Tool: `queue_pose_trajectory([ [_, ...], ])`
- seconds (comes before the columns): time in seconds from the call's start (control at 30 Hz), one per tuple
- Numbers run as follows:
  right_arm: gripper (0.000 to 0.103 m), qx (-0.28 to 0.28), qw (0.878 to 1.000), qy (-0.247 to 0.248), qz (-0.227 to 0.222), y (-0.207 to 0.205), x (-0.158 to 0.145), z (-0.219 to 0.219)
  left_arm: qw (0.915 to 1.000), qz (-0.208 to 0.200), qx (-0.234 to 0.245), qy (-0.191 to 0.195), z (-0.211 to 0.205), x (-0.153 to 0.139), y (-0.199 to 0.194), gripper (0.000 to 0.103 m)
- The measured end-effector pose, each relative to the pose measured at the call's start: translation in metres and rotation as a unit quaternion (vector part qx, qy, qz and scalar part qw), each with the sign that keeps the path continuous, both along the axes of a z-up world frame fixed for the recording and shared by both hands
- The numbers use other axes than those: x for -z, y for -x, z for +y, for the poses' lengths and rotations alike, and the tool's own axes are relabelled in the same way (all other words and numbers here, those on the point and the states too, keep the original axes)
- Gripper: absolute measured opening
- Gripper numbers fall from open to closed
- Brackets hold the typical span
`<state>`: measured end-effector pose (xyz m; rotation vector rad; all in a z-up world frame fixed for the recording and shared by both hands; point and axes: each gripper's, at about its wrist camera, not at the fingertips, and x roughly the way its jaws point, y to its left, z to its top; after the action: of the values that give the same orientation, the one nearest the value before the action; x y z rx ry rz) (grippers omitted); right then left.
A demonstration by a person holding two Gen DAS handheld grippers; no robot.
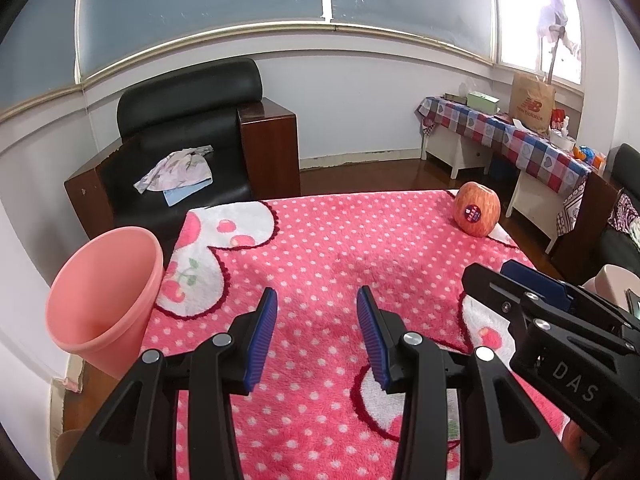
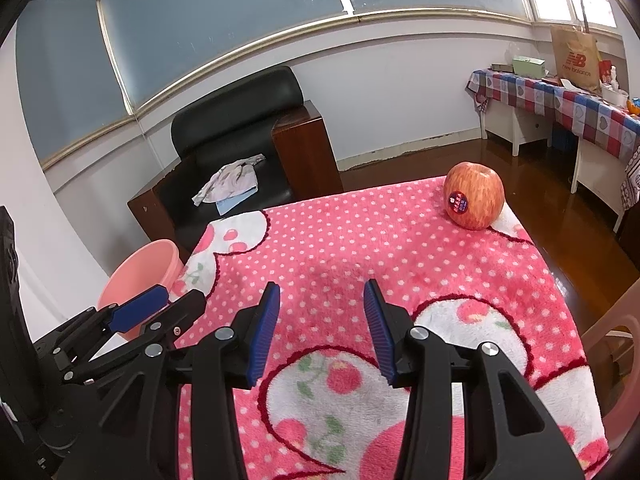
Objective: Collect trash
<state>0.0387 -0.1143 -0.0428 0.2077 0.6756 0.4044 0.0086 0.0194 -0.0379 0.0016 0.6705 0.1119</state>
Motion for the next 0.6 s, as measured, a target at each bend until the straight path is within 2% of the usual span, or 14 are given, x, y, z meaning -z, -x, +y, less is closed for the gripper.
queue_pose_trajectory([
  [0.6, 0.044, 0.002, 1.000, 0.006, 0.011, -0.004, 0.011, 0.002, 0.9998, 0.015, 0.012, 0.002, -0.002, 0.011, -0.007, 0.041],
])
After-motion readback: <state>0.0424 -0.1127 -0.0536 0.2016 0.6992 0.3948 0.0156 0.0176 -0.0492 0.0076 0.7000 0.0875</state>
